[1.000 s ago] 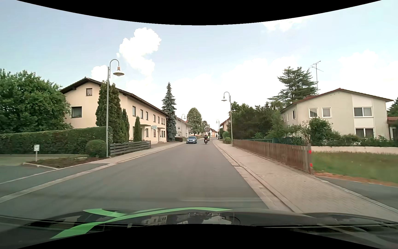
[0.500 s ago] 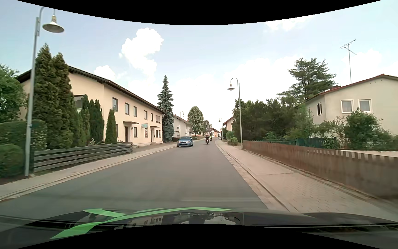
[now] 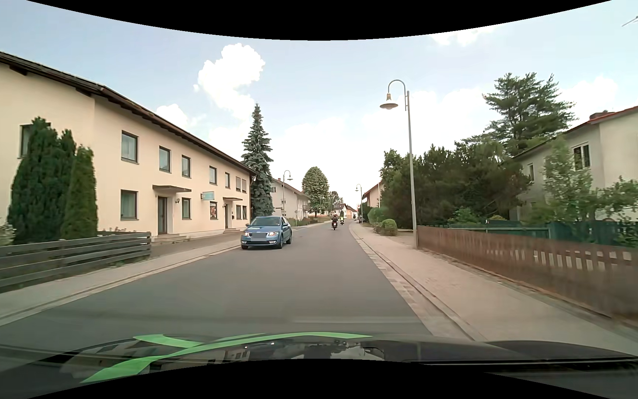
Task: Follow the waypoints while adhering to traffic rules and regulations
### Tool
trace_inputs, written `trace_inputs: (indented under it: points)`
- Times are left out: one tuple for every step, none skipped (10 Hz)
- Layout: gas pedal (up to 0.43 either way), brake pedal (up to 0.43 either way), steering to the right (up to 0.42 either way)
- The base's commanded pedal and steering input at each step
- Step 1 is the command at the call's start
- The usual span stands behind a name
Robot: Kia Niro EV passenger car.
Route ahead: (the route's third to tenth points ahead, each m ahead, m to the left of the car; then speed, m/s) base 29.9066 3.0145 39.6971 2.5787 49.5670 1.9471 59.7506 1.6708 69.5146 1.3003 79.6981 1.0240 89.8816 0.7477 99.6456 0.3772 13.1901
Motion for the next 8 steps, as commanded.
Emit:
trace_inputs:
  points:
    - [0.118, 0.000, -0.011]
    - [0.118, 0.000, -0.010]
    - [0.118, 0.000, -0.010]
    - [0.138, 0.000, -0.009]
    - [0.138, 0.000, -0.009]
    - [0.169, 0.000, -0.009]
    - [0.177, 0.000, -0.008]
    - [0.177, 0.000, -0.006]
